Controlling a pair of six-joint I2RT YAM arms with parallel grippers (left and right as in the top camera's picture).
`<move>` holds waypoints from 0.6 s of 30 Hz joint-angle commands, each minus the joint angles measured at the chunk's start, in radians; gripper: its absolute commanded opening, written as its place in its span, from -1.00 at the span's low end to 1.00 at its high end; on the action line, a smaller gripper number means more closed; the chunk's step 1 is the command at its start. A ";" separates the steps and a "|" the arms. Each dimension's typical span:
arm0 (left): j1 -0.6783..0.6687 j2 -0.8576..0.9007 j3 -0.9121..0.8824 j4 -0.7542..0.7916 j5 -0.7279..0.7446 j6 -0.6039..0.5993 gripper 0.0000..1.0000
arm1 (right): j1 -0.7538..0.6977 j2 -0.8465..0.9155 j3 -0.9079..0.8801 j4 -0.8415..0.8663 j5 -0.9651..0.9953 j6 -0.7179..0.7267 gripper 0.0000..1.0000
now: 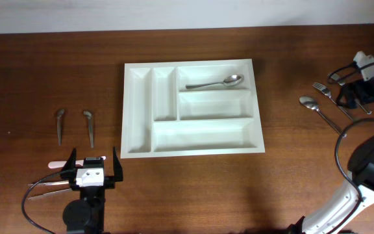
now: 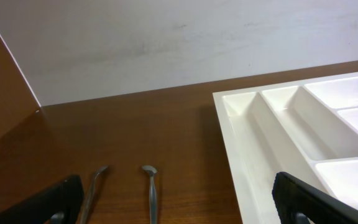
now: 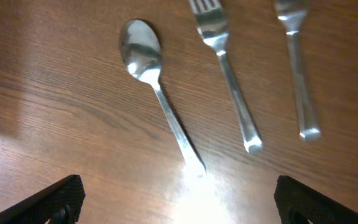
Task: Pack container
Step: 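Release the spoon and move the right gripper back to the cutlery, then lower the right gripper onto the second silver spoon and grasp it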
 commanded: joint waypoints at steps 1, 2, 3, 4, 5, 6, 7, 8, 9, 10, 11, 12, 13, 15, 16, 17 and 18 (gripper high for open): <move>0.006 -0.009 -0.007 0.003 -0.011 -0.009 0.98 | 0.018 0.060 -0.001 0.004 -0.025 -0.031 0.97; 0.006 -0.009 -0.007 0.003 -0.011 -0.009 0.98 | 0.021 0.072 -0.001 0.004 -0.014 -0.031 0.97; 0.006 -0.009 -0.007 0.003 -0.011 -0.009 0.98 | 0.024 0.085 -0.001 0.003 -0.002 -0.031 0.97; 0.006 -0.009 -0.007 0.003 -0.011 -0.009 0.98 | 0.025 0.098 -0.001 0.003 0.011 -0.030 0.97; 0.006 -0.009 -0.007 0.003 -0.011 -0.009 0.98 | 0.026 0.111 -0.001 0.003 0.019 -0.026 0.97; 0.006 -0.009 -0.007 0.003 -0.011 -0.009 0.98 | 0.027 0.121 -0.001 0.005 0.023 -0.019 0.97; 0.006 -0.009 -0.007 0.003 -0.011 -0.009 0.98 | 0.027 0.130 -0.001 0.006 0.025 -0.019 0.97; 0.006 -0.009 -0.007 0.003 -0.011 -0.009 0.98 | 0.027 0.141 -0.001 0.009 0.026 -0.019 0.97; 0.006 -0.009 -0.007 0.003 -0.011 -0.009 0.98 | 0.027 0.151 -0.002 0.016 0.026 -0.018 0.97; 0.006 -0.009 -0.007 0.003 -0.011 -0.009 0.98 | 0.027 0.161 -0.003 0.024 0.031 -0.011 0.96; 0.006 -0.009 -0.007 0.003 -0.011 -0.009 0.98 | 0.027 0.171 -0.005 0.031 0.033 -0.011 0.97; 0.006 -0.009 -0.007 0.003 -0.011 -0.009 0.98 | 0.027 0.181 -0.005 0.034 0.034 -0.011 0.97; 0.006 -0.009 -0.007 0.003 -0.011 -0.009 0.98 | 0.027 0.194 -0.005 0.034 0.039 -0.011 0.97; 0.006 -0.009 -0.007 0.003 -0.011 -0.009 0.98 | 0.027 0.212 -0.005 0.033 0.040 -0.011 0.97; 0.006 -0.009 -0.007 0.003 -0.011 -0.009 0.98 | 0.028 0.222 -0.005 0.033 0.040 -0.011 0.97; 0.006 -0.009 -0.007 0.003 -0.011 -0.009 0.98 | 0.030 0.227 -0.005 0.033 0.040 -0.011 0.97; 0.006 -0.009 -0.007 0.003 -0.011 -0.009 0.98 | 0.032 0.235 -0.005 0.034 0.041 -0.011 0.97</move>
